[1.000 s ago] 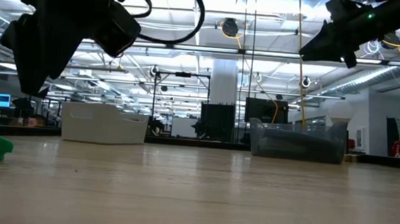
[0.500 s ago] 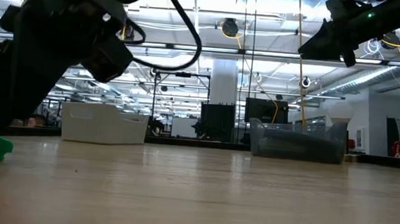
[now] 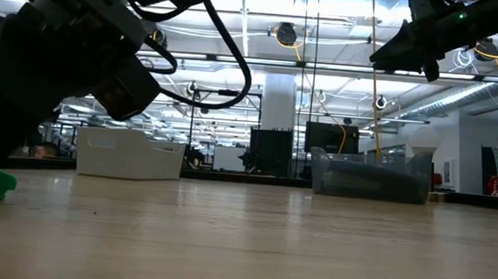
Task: Pick and place Stapler, Stapler remover, tape
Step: Put the green stapler into the black bin
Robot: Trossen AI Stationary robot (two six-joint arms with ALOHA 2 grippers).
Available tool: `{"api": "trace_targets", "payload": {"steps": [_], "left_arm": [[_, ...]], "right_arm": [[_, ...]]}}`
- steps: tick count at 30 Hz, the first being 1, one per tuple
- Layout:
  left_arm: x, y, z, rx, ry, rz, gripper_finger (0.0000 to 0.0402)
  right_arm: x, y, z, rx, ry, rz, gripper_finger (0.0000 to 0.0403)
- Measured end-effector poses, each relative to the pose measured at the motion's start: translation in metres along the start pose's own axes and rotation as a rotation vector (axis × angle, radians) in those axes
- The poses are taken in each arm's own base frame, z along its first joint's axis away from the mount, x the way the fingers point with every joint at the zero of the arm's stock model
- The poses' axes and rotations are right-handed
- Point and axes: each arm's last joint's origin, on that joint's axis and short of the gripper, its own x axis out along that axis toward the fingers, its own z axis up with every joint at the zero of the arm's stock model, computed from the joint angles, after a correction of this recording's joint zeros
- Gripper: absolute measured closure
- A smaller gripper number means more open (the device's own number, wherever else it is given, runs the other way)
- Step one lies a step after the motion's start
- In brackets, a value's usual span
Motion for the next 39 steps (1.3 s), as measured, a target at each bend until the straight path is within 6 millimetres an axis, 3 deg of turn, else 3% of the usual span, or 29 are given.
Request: {"api": "trace_targets", "payload": {"steps": [15,26,39], "left_arm": [[0.0004,0.0007,-0.0013,0.036,0.009,0.009,0.0164],[0.0004,0.0009,-0.0014,0.068,0.01,0.011,0.0236],[0.0003,0.0013,-0.0012,0.048,0.01,0.013,0.0243]], "right_arm": [[-0.0001,0.0,0.0,-0.003,0.0,0.0,0.0286],[0.0,0.0,0.0,-0.003,0.0,0.0,0.0286],[0.0,0.0,0.0,-0.004,0.0,0.0,0.0287]]}}
